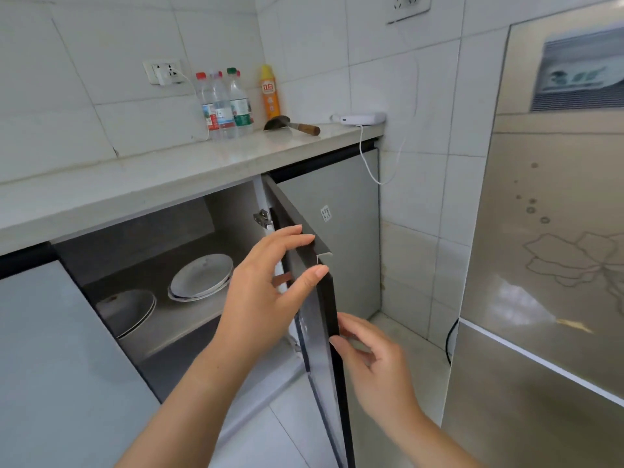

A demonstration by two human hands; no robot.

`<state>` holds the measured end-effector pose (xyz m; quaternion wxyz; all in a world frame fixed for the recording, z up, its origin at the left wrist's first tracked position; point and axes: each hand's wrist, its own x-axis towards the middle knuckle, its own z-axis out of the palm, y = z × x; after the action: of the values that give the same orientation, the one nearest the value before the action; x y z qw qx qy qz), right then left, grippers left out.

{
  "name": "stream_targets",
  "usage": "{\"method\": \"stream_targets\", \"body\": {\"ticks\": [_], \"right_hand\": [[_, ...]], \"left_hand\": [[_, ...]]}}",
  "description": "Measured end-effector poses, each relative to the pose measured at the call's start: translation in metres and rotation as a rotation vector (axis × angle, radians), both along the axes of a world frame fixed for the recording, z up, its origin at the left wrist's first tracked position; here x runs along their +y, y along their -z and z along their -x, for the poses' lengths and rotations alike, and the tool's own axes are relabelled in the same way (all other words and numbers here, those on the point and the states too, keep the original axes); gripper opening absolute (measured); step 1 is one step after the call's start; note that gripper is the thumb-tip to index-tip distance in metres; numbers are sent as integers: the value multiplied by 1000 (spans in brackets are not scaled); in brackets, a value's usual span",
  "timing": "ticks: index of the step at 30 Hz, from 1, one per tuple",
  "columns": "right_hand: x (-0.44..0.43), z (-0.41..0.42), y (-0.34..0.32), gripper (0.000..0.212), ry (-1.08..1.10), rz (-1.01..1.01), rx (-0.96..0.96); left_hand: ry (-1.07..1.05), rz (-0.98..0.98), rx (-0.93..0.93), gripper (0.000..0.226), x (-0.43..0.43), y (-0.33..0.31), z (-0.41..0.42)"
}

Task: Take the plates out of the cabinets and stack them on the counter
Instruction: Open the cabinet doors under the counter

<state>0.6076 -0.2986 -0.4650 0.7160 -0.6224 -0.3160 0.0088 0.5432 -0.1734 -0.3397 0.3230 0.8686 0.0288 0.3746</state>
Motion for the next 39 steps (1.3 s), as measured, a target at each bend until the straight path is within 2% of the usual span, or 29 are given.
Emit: {"method": "stream_targets", "body": {"ticks": [3, 13, 24, 39], "right_hand": [[-11, -10, -1, 29, 17, -42, 42], [-39, -40, -7, 36, 118, -41, 39], [-59, -75, -10, 40, 205, -69, 29], [-69, -99, -13, 37, 261, -16, 42]], "left_hand": [[19, -8, 6, 42, -6, 0, -16], [-2, -133, -29, 40, -29, 2, -63], [-2, -205, 14, 46, -53, 9, -108], [-35, -188, -8, 48, -71, 14, -136]]}}
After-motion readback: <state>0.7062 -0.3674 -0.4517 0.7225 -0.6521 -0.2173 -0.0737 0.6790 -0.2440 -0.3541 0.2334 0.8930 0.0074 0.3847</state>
